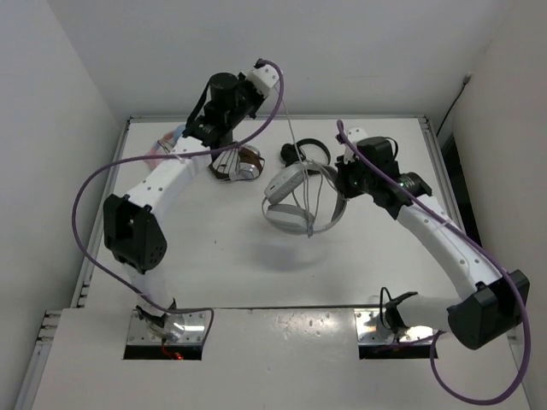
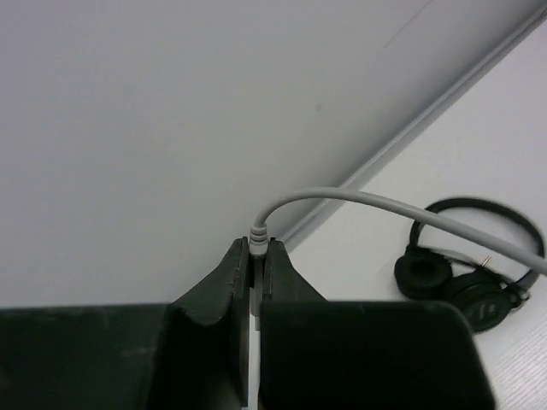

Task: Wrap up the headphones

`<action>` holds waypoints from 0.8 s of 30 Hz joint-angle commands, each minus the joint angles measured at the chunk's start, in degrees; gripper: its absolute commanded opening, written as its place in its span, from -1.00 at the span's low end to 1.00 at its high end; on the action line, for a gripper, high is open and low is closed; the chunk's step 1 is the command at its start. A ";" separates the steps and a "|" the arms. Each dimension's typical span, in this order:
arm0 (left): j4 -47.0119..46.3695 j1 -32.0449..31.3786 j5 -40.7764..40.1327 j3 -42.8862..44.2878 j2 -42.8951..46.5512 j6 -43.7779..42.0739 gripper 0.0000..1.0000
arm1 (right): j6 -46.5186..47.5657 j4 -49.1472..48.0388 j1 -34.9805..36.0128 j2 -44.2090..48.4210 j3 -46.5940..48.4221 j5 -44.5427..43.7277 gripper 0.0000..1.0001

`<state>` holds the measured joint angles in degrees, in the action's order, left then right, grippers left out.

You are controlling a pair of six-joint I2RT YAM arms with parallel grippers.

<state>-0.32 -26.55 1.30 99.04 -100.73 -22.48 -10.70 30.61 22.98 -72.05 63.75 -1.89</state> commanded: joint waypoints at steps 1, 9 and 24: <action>3.39 3.08 -1.92 2.03 -4.99 2.62 -1.00 | -0.12 -2.06 -0.92 3.32 1.38 5.49 -1.00; 4.53 6.15 -4.73 -0.78 -10.27 2.09 -1.00 | 1.03 0.59 -2.06 4.55 2.43 14.63 -1.00; 2.17 7.82 18.80 -33.55 9.04 9.99 -1.00 | -27.59 -4.51 -12.78 1.48 11.04 18.25 -1.00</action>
<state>4.89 -20.62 11.64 69.43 -98.56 -17.04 -25.39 33.17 11.92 -70.57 69.87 13.91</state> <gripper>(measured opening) 0.081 0.080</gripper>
